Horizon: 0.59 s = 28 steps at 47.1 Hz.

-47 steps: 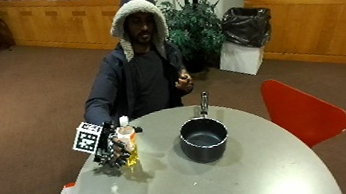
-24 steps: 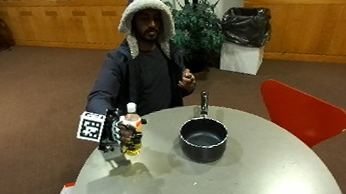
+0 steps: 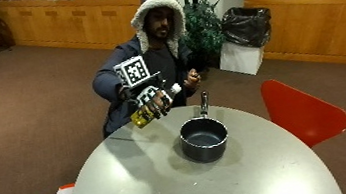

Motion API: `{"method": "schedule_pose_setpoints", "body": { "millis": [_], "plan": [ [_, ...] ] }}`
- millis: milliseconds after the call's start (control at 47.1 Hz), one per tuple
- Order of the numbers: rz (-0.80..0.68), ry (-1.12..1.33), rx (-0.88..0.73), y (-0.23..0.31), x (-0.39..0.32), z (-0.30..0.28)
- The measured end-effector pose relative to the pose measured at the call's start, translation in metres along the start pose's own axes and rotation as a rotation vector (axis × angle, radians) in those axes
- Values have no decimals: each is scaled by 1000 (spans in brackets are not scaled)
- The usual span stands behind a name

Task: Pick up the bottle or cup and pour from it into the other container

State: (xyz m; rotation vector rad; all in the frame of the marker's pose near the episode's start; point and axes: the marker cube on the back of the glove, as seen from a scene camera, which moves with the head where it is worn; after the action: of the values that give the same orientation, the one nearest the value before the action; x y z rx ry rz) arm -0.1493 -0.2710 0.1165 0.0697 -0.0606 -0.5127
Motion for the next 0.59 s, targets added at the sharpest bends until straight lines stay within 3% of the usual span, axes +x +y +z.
{"method": "schedule_pose_setpoints", "body": {
  "millis": [594],
  "plan": [
    [-336, 880, -173, -38, -94, 40]
  ]
}}
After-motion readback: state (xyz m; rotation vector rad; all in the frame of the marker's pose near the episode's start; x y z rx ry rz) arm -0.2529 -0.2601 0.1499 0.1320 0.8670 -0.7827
